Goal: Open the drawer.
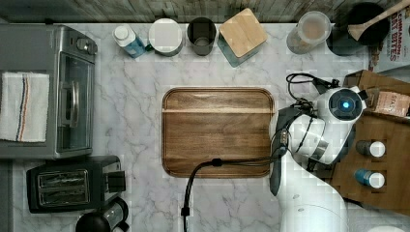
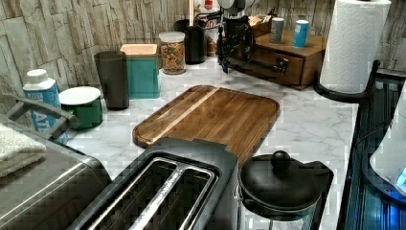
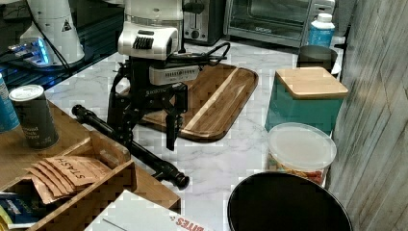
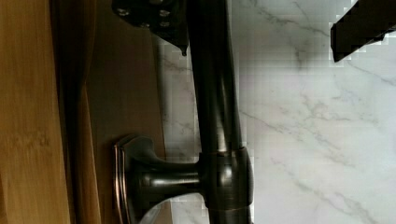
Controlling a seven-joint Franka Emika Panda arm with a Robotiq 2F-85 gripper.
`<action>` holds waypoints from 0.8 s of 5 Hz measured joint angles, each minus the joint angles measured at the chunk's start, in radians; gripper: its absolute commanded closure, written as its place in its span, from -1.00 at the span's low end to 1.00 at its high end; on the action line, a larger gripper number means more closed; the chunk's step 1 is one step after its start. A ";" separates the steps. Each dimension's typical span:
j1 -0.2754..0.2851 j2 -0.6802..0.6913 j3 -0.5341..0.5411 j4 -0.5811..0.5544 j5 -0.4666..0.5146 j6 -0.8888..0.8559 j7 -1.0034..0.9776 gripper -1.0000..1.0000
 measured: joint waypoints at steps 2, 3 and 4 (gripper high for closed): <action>-0.025 -0.018 0.057 0.006 0.086 -0.048 -0.012 -1.00; -0.018 -0.030 0.086 -0.013 0.097 -0.034 0.007 -1.00; 0.026 -0.042 0.091 -0.050 0.097 0.031 0.109 -1.00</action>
